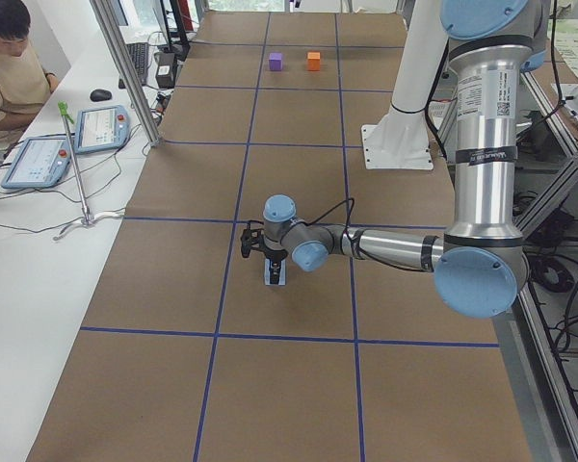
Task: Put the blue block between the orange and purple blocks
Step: 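Lower the left gripper onto the light blue cube and grasp it, then carry the light blue cube with the left gripper to the table center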
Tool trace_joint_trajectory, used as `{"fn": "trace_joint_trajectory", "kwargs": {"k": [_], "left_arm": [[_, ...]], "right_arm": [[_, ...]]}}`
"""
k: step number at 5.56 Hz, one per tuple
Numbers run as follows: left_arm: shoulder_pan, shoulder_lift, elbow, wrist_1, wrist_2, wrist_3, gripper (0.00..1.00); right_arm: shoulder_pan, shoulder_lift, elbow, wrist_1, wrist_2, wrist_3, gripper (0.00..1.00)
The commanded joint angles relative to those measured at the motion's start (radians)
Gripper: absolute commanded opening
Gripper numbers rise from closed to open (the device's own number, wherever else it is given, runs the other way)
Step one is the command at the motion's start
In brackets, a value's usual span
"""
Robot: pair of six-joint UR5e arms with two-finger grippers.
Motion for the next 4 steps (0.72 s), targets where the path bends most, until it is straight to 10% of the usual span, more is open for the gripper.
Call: {"fn": "trace_joint_trajectory", "kwargs": {"k": [1, 4], "left_arm": [[0.007, -0.002, -0.023, -0.008, 0.007, 0.003, 0.00], [0.010, -0.300, -0.165, 0.385, -0.008, -0.012, 0.00]], "right_arm": [[0.000, 0.001, 0.000, 0.000, 0.002, 0.003, 1.00], [0.000, 0.003, 0.001, -0.002, 0.003, 0.004, 1.00]]}}
